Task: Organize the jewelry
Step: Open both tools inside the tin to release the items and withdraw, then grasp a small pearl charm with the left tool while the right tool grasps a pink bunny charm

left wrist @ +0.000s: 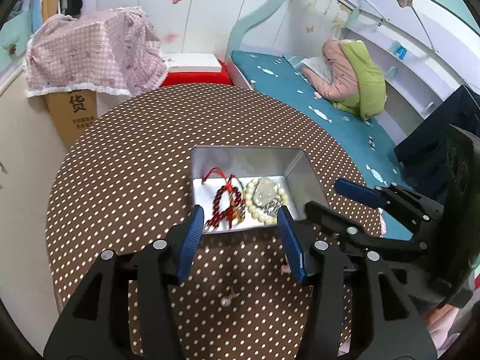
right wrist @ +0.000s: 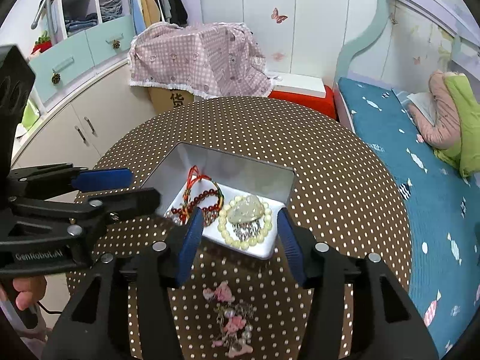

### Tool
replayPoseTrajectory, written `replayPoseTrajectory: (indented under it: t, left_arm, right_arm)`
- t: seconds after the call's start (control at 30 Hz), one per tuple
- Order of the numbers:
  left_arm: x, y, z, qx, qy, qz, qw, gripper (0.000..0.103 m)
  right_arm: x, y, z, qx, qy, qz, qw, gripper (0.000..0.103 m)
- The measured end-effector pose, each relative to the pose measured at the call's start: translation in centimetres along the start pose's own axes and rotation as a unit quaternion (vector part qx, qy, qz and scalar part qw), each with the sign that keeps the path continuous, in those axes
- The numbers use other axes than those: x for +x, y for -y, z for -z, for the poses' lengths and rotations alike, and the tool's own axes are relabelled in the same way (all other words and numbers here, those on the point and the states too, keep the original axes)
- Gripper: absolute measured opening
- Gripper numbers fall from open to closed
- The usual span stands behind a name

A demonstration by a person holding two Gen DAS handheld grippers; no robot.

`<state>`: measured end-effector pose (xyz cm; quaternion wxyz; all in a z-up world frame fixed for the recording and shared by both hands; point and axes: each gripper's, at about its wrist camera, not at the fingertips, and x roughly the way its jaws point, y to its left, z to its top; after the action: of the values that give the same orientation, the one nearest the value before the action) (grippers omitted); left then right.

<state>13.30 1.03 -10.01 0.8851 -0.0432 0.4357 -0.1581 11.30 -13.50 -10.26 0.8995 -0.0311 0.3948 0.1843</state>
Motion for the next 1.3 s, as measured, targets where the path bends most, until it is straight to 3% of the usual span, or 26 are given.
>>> replayPoseTrajectory:
  t: [0.2, 0.4, 0.73, 0.93, 1.17, 1.3]
  left_arm:
    - [-0.5, -0.2, 2.7, 0.004, -0.009, -0.032, 0.9995, 0.057]
    - [0.7, -0.8, 5.7, 0.011, -0.042, -0.052, 0.9977, 0.058]
    - [2.1, -0.5, 9.2, 0.046, -0.016, -0.045, 0.9978, 0.057]
    - [3.2, -0.3, 10.3, 0.062, -0.016, -0.039, 0.9972, 0.039]
    - [4.0, 0.0, 10.8, 0.076, -0.019, -0.04, 0.9961, 0.011]
    - [4.0, 0.2, 10.7, 0.072, -0.012, -0.034, 0.9968, 0.011]
  right_arm:
    - [-0.8, 0.1, 1.9, 0.014, -0.008, -0.004, 1.0, 0.049]
    - [-0.6, 0.2, 4.0, 0.032, -0.028, -0.007, 0.999, 0.05]
    - [0.4, 0.1, 6.3, 0.054, -0.058, -0.011, 0.997, 0.051]
    - [0.7, -0.5, 6.6, 0.048, -0.064, -0.018, 0.997, 0.051]
    - [0.9, -0.6, 6.6, 0.043, -0.066, -0.017, 0.997, 0.051]
    - [1.3, -0.6, 6.4, 0.031, -0.065, -0.023, 0.997, 0.051]
